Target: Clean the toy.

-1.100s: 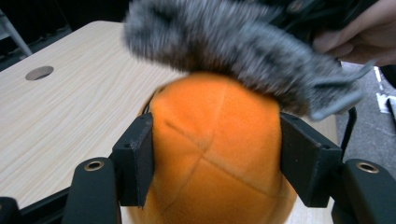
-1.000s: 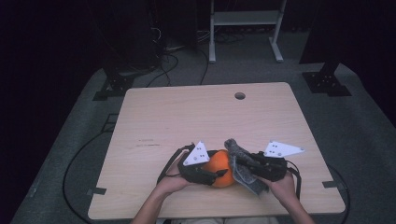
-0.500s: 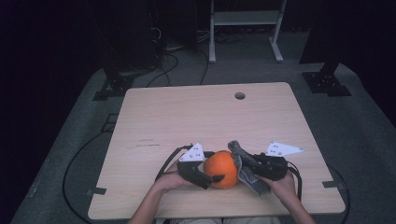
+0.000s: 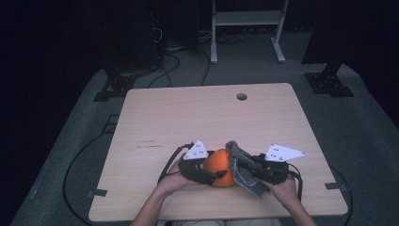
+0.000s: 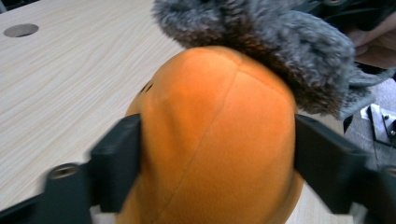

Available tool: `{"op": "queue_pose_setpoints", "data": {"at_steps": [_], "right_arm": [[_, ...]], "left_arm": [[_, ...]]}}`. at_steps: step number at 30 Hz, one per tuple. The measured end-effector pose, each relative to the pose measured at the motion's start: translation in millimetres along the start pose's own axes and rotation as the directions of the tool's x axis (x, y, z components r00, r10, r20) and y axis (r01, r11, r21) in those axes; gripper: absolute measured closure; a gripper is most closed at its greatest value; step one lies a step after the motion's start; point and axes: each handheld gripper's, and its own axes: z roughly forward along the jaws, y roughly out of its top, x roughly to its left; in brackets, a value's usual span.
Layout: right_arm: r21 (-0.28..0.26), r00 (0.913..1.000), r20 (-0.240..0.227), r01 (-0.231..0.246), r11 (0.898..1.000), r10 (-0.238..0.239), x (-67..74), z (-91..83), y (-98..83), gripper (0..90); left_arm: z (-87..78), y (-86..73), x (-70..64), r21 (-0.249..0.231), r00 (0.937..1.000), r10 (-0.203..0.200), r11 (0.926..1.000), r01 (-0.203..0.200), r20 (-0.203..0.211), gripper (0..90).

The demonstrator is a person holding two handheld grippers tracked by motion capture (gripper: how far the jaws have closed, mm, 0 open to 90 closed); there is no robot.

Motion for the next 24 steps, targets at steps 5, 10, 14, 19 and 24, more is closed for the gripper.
{"op": "queue_pose_setpoints", "data": {"at_steps": [5,10,14,19,24], "right_arm": [[-0.003,0.9998,0.005,-0.019,1.000,0.019,-6.1,1.6,-6.0,76.1],[0.005,0.9995,0.030,-0.014,1.000,0.014,-7.6,-0.8,-6.8,76.1],[-0.011,0.9961,0.013,0.088,0.996,-0.088,10.6,-4.4,4.5,76.7],[0.022,0.9873,0.013,0.158,0.987,-0.158,19.1,2.3,12.2,76.7],[0.022,0.9950,0.061,0.078,0.997,-0.079,-4.9,-7.7,-0.6,76.5]], "left_arm": [[0.5,-11.1,9.4,0.016,0.9992,0.018,0.9997,-0.018,0.035,7.9],[3.6,-14.2,6.5,-0.011,0.9976,0.068,0.9976,-0.068,-0.011,24.6],[9.9,-9.9,2.1,-0.024,0.9975,0.032,0.9991,-0.034,-0.063,29.0],[12.3,-9.8,-5.1,-0.016,0.9972,0.065,0.9977,-0.066,-0.036,30.0],[8.2,-12.4,-2.8,-0.004,0.9947,0.093,0.9957,-0.092,0.044,26.8]]}}
